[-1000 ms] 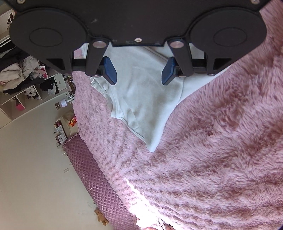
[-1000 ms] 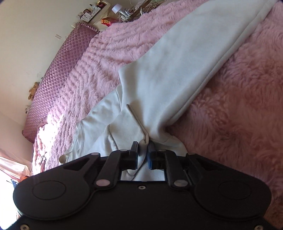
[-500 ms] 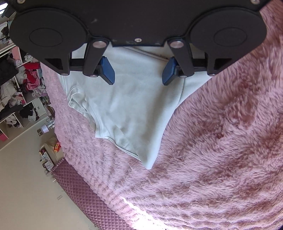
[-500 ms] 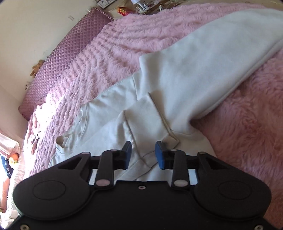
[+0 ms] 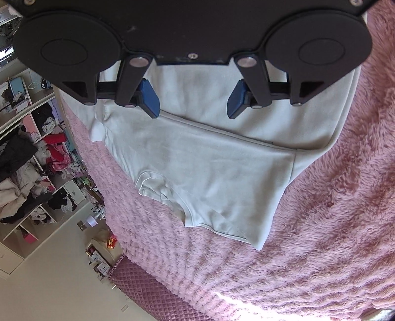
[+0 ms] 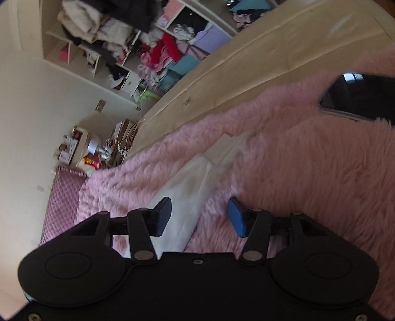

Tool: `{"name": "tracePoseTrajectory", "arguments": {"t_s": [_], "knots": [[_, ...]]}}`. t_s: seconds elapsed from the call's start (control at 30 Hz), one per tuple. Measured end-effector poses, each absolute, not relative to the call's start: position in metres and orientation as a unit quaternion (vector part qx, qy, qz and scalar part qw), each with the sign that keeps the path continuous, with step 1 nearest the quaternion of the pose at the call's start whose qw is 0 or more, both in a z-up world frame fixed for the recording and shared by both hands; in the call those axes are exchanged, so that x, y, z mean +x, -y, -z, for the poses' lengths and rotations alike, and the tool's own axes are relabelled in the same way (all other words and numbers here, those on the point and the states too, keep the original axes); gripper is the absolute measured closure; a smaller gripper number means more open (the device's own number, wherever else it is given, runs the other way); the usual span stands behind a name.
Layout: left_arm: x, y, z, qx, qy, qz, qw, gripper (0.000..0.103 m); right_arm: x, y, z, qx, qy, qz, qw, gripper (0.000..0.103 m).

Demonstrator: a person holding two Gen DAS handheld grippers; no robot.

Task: Fold small clothes
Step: 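Grasp the other sleeve cuff with the right gripper, then fold the held sleeve over the body with the right gripper and release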

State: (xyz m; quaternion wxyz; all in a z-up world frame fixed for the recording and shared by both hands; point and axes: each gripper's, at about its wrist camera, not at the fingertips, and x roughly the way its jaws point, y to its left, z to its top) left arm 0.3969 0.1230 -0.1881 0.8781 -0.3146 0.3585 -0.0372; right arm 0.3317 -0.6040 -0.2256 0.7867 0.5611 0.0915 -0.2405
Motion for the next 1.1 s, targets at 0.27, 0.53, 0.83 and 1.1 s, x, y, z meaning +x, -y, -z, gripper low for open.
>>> {"name": "tracePoseTrajectory", "arguments": {"t_s": [0.27, 0.53, 0.83, 1.1], "knots": [[0.402, -0.115, 0.194, -0.306, -0.375, 0.017, 0.875, 0.042, 0.37, 0.631, 0.246, 0.595, -0.062, 0.254, 0.76, 0.055], [0.398, -0.123, 0.197, -0.315, -0.373, 0.019, 0.873, 0.042, 0.371, 0.634, 0.212, 0.556, -0.085, 0.244, 0.79, 0.088], [0.381, -0.152, 0.197, -0.369, -0.349, 0.027, 0.861, 0.042, 0.422, 0.443, 0.082, 0.435, -0.087, -0.03, 0.895, 0.094], [0.365, -0.178, 0.192, -0.411, -0.33, 0.014, 0.85, 0.042, 0.461, 0.162, 0.106, 0.392, -0.214, -0.274, 0.852, 0.04]]}}
